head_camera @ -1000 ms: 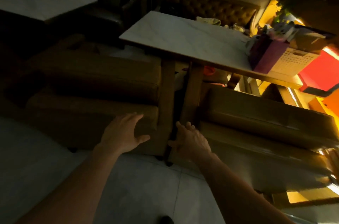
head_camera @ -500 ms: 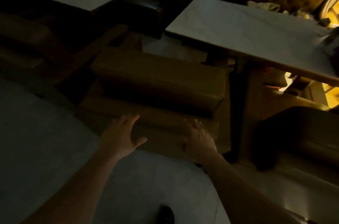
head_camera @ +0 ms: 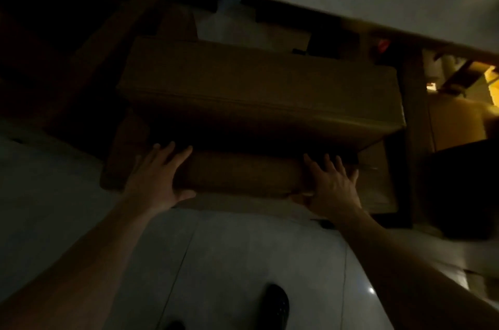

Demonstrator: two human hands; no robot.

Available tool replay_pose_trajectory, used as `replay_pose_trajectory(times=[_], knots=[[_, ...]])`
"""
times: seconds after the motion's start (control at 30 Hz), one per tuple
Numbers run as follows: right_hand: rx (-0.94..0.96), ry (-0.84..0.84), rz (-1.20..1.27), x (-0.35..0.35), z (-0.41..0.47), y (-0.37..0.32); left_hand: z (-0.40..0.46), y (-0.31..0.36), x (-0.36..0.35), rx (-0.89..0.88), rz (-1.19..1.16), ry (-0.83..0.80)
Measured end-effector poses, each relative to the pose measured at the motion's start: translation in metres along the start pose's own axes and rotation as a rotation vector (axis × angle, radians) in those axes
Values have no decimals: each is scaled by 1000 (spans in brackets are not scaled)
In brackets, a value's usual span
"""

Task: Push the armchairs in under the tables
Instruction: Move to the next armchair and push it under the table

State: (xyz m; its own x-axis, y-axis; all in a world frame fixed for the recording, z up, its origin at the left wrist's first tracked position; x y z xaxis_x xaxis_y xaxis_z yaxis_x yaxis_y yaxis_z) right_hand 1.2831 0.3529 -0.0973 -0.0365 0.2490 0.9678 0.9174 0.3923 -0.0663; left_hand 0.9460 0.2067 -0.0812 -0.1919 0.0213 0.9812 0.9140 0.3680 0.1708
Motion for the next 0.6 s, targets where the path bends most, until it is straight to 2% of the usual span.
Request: replay_pose_trajectory(times=[0.2,0.3,0.6], knots=[[-27,73,-60,2,-4,-4,7,-2,-7,-145,32,69],[-44,69,-64,3,-4,-7,10,1,-5,-183,40,51],[-88,55,-92,3,-6,-31,27,-20,-4,-179,20,5]])
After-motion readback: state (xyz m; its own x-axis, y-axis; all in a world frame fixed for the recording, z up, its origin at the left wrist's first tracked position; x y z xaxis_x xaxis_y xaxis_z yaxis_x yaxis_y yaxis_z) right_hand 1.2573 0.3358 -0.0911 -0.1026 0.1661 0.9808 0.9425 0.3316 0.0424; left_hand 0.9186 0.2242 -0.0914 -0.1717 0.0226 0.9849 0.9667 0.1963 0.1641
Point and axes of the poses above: each hand's wrist, its own z-axis towards the middle knuckle, its own x-axis out of the back of the hand, y = z × x, the point moved 10 cm from there along z, towards the middle knuckle, and after that the axes turned 10 degrees about y, right-handed, at the moved point
